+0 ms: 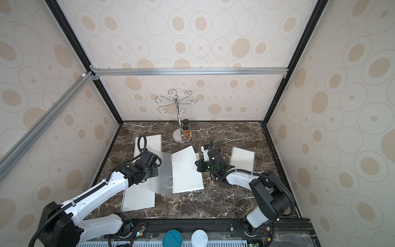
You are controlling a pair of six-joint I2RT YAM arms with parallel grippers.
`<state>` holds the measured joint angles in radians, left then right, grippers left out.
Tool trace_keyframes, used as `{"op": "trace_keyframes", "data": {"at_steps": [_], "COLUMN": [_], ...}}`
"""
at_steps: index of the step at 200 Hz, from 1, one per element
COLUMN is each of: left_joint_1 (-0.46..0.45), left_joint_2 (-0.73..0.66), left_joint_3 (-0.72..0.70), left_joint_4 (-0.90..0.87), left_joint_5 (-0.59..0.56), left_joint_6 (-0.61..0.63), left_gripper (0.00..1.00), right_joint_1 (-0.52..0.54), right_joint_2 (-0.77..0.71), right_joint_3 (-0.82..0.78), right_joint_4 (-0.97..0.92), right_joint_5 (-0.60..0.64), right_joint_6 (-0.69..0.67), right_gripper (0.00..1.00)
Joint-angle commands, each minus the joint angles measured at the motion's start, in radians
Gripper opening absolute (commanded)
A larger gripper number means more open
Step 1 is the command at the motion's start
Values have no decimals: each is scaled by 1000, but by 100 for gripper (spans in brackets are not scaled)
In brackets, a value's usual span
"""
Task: Tear off pages from different notebooks
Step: Tear off the paper from the notebook.
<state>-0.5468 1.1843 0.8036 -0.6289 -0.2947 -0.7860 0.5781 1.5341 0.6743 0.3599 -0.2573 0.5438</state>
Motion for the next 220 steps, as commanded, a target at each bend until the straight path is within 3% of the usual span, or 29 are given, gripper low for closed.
{"op": "trace_keyframes", "data": {"at_steps": [1,53,105,162,220], "left_joint_1": [26,67,96,147,183], "left_joint_2": [1,-11,-29,-41,-44], "left_joint_3": [-21,-97,-137,-187,-188], "left_joint_4": [15,77,101,144,160], "left_joint_5": [-75,-73,-58,-18,0], "left_joint_6": [-50,-50,-45,-20,7], "left_gripper": [0,0,0,0,0], "right_joint_1": [-23,-86,-185,-241,-277], "right_joint_2": [-23,46,155,106,26], "right_joint_3": [-64,-201,-261,-259,-299], "right_joint_4": [-1,158,349,206,209], "right_joint_5": [37,32,-56,61,34], "right_joint_6": [-11,61,151,153,153], "right_gripper": [0,0,0,0,0]}}
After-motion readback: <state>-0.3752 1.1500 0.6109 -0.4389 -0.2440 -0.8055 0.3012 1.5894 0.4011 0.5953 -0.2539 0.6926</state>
